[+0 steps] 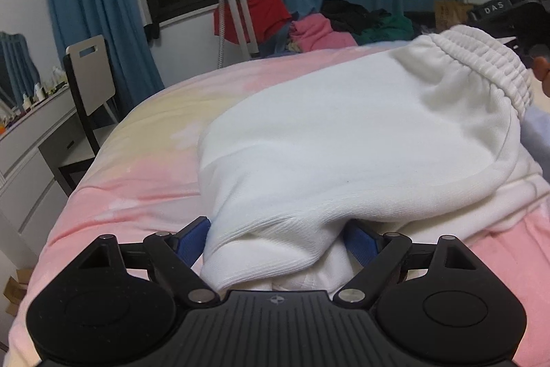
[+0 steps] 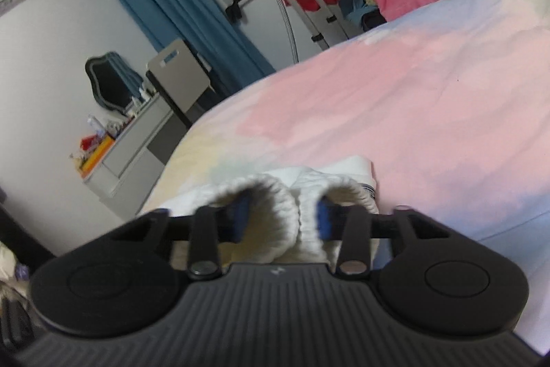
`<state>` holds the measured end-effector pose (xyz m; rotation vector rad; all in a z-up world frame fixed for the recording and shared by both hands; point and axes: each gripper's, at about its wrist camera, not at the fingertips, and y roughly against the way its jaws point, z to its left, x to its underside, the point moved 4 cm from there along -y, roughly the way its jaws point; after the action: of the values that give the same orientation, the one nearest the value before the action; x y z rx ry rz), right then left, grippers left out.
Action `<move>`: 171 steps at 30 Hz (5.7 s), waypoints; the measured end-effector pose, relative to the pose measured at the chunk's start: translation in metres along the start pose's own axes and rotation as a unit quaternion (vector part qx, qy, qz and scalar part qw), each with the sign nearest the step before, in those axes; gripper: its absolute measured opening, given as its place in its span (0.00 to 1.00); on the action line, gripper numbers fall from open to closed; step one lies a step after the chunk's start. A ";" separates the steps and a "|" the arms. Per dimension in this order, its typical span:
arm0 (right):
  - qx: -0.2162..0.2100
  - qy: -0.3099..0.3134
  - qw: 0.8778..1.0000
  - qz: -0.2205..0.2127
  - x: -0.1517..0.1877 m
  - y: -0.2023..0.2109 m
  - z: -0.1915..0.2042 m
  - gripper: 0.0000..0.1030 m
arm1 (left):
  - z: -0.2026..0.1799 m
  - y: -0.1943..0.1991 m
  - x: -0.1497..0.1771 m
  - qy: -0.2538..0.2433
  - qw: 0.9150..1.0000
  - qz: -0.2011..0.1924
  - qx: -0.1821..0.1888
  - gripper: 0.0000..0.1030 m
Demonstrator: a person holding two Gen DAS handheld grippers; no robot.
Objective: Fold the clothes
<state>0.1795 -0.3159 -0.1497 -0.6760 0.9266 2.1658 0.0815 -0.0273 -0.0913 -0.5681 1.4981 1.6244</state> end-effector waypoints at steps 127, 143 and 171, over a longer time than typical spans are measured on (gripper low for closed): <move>0.147 -0.111 0.969 -0.166 -0.017 0.138 0.036 0.38 | 0.016 -0.006 -0.138 0.376 0.857 0.079 0.344 0.40; 0.257 -0.267 0.897 -0.239 -0.136 0.223 -0.198 0.38 | -0.281 -0.178 -0.295 0.267 0.872 0.114 0.395 0.40; 0.352 -0.212 0.901 -0.140 -0.026 0.275 -0.112 0.53 | -0.229 -0.004 -0.229 0.007 0.948 0.003 0.318 1.00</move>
<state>0.0114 -0.5544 -0.0866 0.0279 1.1769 1.4712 0.1634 -0.3093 0.0449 -0.2084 1.9067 1.0411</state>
